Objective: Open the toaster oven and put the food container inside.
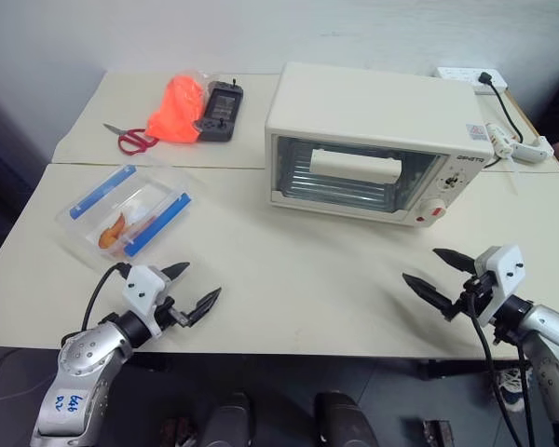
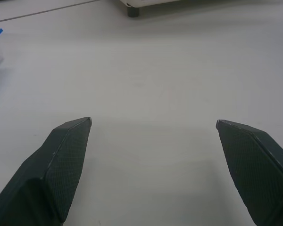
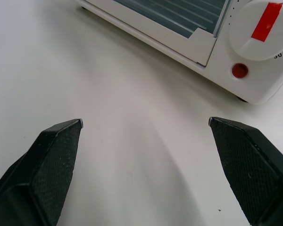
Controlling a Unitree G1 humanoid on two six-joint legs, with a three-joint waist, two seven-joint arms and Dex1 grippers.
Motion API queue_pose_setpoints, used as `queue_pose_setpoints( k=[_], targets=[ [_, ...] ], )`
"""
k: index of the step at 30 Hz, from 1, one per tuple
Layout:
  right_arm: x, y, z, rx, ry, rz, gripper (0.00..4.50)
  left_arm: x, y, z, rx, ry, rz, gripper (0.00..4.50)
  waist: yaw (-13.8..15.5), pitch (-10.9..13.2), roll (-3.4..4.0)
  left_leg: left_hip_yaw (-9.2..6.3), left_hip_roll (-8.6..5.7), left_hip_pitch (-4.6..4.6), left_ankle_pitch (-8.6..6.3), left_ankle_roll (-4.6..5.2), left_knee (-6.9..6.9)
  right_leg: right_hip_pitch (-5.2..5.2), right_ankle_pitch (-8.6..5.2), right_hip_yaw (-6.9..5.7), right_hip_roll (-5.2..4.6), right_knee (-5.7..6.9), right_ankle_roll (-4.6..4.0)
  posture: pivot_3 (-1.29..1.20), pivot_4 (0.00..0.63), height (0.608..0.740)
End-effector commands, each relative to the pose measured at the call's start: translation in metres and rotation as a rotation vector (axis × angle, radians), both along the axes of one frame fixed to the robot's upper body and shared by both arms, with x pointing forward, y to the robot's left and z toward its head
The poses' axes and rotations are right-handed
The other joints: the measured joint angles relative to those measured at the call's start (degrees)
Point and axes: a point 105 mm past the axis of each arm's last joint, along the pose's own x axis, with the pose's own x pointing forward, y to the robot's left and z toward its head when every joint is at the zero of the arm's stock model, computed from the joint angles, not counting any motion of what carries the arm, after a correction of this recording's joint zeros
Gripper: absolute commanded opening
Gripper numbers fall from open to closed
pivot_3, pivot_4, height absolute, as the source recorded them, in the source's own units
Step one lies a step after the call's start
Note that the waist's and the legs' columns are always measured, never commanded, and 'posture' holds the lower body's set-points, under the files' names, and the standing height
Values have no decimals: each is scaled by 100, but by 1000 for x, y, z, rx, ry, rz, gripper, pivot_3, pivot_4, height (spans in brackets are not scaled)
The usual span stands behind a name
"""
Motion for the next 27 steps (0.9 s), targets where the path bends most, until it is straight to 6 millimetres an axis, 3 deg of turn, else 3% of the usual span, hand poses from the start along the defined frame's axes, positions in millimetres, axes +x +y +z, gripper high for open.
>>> queue_pose_setpoints(
  k=[1,20,27],
  targets=[
    [0,-3,17,-23,-60,-1,4480,-1,2,7,-17,-34,-1,4500,0,0,0,0,0,0,0,0,0,0,0,0,0,0,0,0,150,740],
    [1,-6,11,-27,-37,-33,4480,0,9,-11,-62,23,1,4500,0,0,0,1,0,2,0,0,0,1,0,0,1,0,0,0,150,740],
    [-1,-3,12,-22,-37,-20,4480,-2,-1,-9,-63,40,-116,4500,-1,0,0,1,0,3,0,0,-1,1,0,0,1,1,0,0,150,740]
  ],
)
